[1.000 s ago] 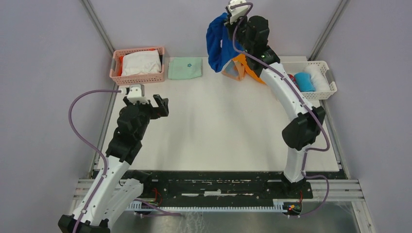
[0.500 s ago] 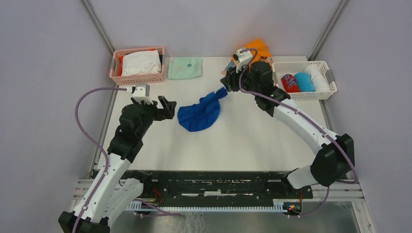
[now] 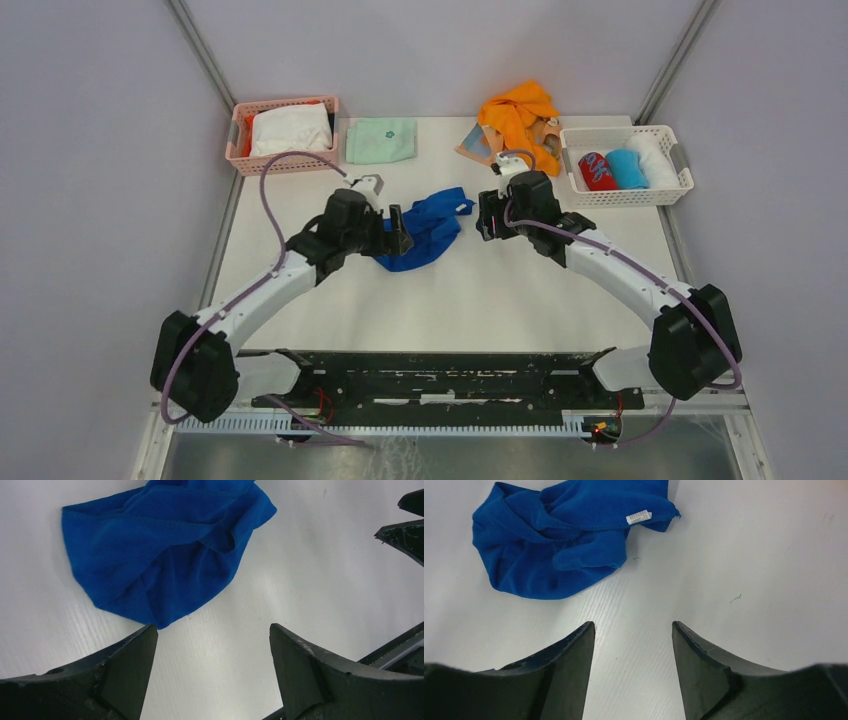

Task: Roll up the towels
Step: Place the towel at the center of the board, then flatten out the towel at the center of the board.

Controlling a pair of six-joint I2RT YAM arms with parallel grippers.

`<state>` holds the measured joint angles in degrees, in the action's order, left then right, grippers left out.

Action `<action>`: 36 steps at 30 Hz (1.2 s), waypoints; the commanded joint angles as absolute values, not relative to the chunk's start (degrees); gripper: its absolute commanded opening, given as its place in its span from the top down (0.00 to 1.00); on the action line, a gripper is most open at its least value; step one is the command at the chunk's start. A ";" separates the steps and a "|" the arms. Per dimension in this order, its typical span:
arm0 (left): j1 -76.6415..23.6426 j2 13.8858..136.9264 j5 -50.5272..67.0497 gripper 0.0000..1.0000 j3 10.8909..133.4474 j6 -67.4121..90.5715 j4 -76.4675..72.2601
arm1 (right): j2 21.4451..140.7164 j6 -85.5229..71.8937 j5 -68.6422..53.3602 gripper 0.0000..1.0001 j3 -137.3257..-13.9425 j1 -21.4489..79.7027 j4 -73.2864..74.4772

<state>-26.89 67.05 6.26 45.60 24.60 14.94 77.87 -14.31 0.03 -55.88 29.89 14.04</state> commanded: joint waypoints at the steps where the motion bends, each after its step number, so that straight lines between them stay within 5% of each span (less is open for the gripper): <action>1: -32.05 74.92 0.54 0.13 54.89 24.45 16.51 | 79.59 -16.28 2.95 0.33 -54.59 29.43 10.31; 10: -32.78 89.61 -4.82 0.14 67.17 20.75 19.10 | 90.59 -16.68 -11.77 0.31 -58.77 29.63 1.19; 26: -32.35 107.63 3.25 0.14 86.17 -2.81 24.22 | 105.72 -25.49 -16.15 0.33 -61.22 29.53 -13.62; 29: -32.35 110.04 5.76 0.14 88.46 -4.78 25.20 | 106.30 -25.42 -16.29 0.46 -61.17 29.40 -13.78; 35: -32.38 113.06 8.48 0.16 90.36 -7.62 25.96 | 104.24 -24.70 -16.56 0.97 -58.64 29.22 -13.60; 36: -32.44 113.74 8.45 0.16 90.74 -7.85 26.07 | 103.83 -24.75 -16.73 0.99 -58.13 29.26 -13.54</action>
<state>-32.58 112.33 5.39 87.55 -2.39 25.52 106.32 -24.60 -15.73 -58.76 29.50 -10.33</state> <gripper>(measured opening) 0.847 0.081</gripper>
